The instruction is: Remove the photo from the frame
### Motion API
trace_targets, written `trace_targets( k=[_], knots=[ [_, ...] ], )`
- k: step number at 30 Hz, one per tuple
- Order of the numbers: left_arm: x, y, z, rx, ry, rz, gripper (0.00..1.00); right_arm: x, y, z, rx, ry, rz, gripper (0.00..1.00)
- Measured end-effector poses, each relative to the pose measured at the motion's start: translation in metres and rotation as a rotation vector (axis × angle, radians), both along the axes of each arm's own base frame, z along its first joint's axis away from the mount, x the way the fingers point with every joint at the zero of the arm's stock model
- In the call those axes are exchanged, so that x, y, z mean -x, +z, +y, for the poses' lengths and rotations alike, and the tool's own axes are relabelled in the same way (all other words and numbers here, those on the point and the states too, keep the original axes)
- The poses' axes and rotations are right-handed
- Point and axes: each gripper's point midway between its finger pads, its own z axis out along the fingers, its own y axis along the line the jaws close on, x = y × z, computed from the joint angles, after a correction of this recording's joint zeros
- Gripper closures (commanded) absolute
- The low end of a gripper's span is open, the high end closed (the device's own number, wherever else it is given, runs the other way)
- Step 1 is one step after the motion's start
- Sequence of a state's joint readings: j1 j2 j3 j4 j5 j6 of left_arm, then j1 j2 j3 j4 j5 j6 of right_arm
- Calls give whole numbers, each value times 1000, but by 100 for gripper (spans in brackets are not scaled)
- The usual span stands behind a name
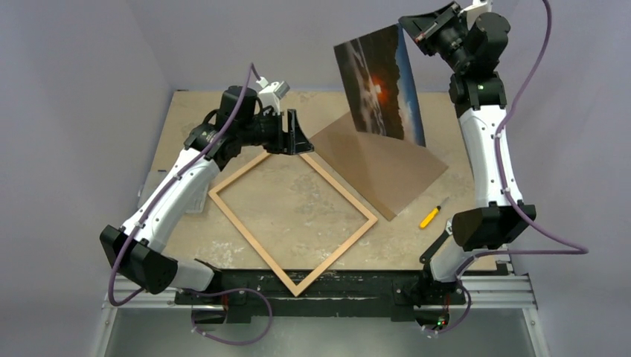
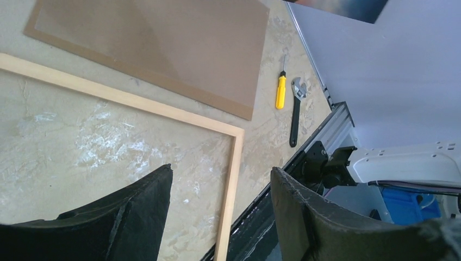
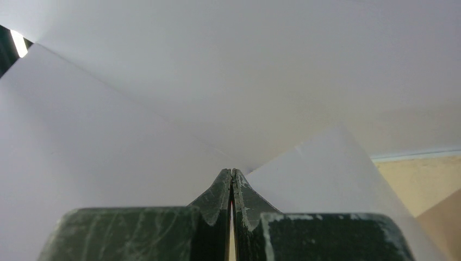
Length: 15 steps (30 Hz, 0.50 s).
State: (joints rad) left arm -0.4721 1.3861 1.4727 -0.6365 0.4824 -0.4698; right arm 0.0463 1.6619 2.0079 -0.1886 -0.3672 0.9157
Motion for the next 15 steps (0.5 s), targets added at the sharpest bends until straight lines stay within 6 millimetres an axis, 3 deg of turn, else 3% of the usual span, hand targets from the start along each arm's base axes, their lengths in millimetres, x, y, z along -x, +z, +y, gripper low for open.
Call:
trace_targets(
  k=[4,7,11,13,15],
  knots=[
    [-2,-2,2,-2,8,4,36,0,-1,-3,-40,-17,-2,100],
    [-2,-5,3,-4,11,9,36,5,-24,-21,-43,-89,35,100],
    [-3,-5,3,-3,11,9,36,3,-86,-65,-44,-237,130,100],
    [-3,-5,3,-1,8,9,36,-1,-135,-96,-44,-327,201,100],
    [-3,-5,2,3,5,6,36,-3,-197,-126,-44,-416,305,100]
  ],
)
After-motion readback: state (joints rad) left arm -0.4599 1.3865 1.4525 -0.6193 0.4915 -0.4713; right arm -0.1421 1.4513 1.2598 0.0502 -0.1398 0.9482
